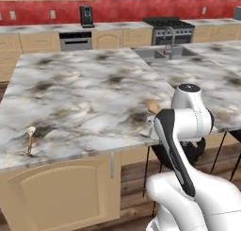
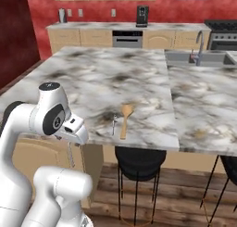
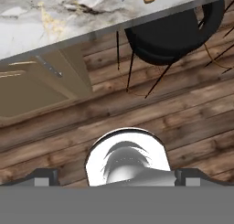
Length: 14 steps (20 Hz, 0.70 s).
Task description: Pick up the metallic utensils from the counter and place them in the open drawer. Make sure not to pick up any wooden utensils.
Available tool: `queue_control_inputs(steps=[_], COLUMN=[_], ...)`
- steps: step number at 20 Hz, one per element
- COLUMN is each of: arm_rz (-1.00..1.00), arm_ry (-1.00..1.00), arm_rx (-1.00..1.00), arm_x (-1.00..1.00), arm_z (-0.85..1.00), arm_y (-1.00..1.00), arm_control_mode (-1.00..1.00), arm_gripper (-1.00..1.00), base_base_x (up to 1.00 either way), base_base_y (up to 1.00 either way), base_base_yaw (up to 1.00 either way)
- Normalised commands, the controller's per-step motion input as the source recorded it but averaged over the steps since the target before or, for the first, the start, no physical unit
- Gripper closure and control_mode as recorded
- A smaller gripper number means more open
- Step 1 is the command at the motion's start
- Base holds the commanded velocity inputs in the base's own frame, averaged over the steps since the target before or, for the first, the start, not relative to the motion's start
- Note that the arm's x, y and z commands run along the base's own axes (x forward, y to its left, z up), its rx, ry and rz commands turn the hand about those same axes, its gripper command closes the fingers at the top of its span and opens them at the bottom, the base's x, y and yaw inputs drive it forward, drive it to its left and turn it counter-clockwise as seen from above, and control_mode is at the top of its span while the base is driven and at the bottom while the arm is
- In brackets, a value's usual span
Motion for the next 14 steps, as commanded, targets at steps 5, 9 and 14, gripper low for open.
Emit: queue_control_inputs(steps=[5, 9, 14], arm_rz=[0.00, 0.00, 0.00], arm_ry=[0.00, 0.00, 0.00], arm_rx=[0.00, 0.00, 0.00], arm_x=[0.00, 0.00, 0.00], arm_z=[0.00, 0.00, 0.00], arm_y=[0.00, 0.00, 0.00], arm_control_mode=[1.00, 1.00, 1.00], arm_gripper=[-1.00, -1.00, -1.00], base_base_x=[0.48, 0.50, 0.52], base_base_y=[0.04, 0.00, 0.00], base_base_yaw=[-0.04, 0.00, 0.00])
